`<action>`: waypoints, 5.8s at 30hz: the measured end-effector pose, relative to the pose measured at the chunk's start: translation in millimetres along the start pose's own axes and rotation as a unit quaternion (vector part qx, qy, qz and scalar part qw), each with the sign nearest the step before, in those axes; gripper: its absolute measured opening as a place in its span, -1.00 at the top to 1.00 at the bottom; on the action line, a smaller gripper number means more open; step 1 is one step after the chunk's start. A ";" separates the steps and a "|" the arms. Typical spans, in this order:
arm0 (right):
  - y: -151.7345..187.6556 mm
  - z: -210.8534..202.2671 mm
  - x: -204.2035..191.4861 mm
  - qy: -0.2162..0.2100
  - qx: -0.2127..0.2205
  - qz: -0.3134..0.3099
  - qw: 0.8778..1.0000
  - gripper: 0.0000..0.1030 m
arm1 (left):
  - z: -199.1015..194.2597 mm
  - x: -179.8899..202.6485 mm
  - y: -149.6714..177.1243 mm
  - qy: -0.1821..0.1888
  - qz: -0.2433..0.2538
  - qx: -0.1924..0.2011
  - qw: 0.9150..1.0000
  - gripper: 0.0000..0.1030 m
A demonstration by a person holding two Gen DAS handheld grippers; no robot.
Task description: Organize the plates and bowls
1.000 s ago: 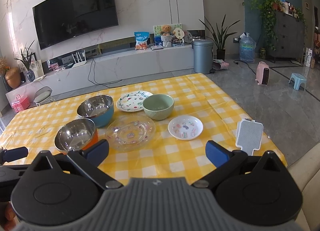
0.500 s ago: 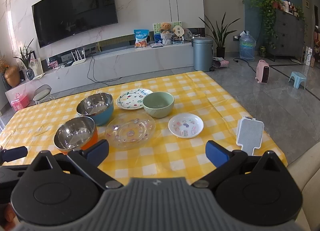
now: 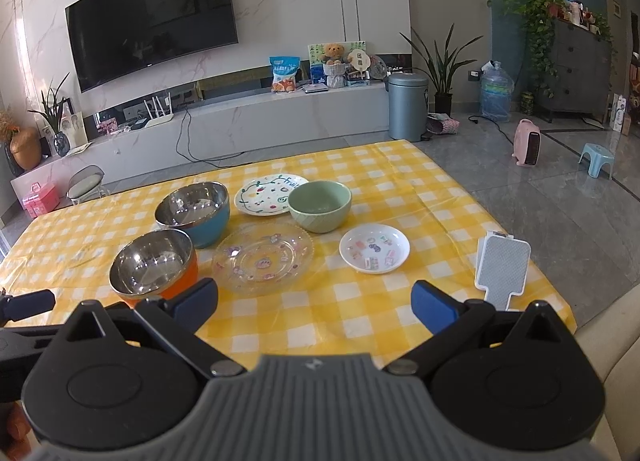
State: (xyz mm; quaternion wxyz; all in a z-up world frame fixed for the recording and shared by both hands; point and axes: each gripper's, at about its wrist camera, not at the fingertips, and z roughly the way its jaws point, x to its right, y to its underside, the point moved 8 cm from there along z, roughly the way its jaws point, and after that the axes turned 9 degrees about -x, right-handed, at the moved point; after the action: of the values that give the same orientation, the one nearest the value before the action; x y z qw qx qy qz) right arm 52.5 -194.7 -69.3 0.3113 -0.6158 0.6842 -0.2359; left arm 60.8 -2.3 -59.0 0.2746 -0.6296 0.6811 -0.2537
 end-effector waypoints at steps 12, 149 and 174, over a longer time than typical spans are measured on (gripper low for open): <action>-25.2 33.3 -24.0 -0.037 -0.010 -0.015 0.999 -0.95 | 13.8 -23.3 -42.5 0.021 0.003 0.005 1.000 -0.81; -136.7 302.2 -136.4 -0.070 -0.333 0.001 0.940 0.52 | 260.7 -124.0 -142.4 0.074 -0.122 -0.292 0.946 0.30; -133.1 293.5 -133.1 -0.079 -0.342 0.000 0.936 0.84 | 230.7 -113.6 -146.3 0.075 -0.106 -0.303 0.944 0.86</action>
State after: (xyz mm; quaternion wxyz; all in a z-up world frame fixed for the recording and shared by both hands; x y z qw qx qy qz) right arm 361.7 -62.6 -161.1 0.1347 -0.7019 0.6967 0.0620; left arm 332.3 99.6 -117.8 -0.0092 -0.7305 0.6740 -0.1094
